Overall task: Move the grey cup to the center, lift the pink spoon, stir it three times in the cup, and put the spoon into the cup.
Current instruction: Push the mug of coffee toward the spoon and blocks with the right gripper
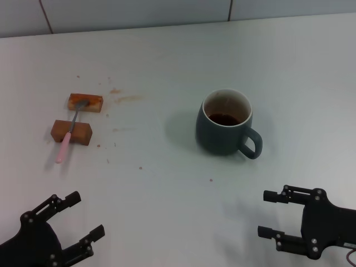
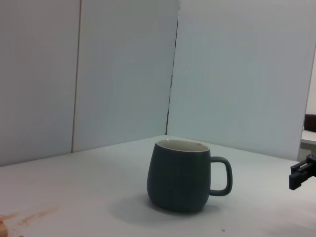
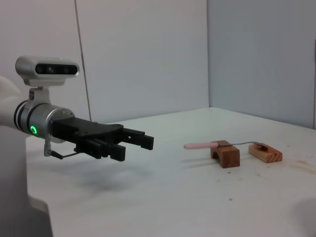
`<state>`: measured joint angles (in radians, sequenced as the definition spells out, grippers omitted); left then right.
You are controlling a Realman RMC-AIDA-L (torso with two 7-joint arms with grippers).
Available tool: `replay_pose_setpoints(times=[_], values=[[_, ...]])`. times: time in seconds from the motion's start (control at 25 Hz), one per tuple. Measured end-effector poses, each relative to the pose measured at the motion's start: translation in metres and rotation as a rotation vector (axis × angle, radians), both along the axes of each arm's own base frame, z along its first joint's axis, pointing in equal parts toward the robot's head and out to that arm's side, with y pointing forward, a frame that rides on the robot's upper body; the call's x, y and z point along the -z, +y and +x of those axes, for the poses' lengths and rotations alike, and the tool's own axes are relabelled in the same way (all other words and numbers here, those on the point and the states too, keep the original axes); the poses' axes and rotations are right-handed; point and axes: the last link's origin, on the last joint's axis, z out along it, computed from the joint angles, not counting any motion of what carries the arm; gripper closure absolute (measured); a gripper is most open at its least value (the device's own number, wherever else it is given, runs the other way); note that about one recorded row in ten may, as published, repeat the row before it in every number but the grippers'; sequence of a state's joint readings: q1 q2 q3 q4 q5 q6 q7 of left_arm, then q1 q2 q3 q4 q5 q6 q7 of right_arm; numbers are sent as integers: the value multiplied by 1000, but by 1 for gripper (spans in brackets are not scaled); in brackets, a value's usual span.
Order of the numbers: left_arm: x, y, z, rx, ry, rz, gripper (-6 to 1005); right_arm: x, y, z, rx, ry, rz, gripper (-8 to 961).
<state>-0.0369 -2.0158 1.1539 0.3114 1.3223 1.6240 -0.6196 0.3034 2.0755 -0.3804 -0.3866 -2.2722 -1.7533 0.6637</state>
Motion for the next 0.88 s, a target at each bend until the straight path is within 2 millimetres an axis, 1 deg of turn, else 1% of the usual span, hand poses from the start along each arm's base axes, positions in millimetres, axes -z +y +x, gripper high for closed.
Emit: replay_pose_setpoints(times=[0.24,0.88], values=[[-1,1,1,2,-4,1,187,0,-3,2,7,-1,1,314],[0,2,2,7,-5,5,189,0,-3,2,6,-1,3,360]])
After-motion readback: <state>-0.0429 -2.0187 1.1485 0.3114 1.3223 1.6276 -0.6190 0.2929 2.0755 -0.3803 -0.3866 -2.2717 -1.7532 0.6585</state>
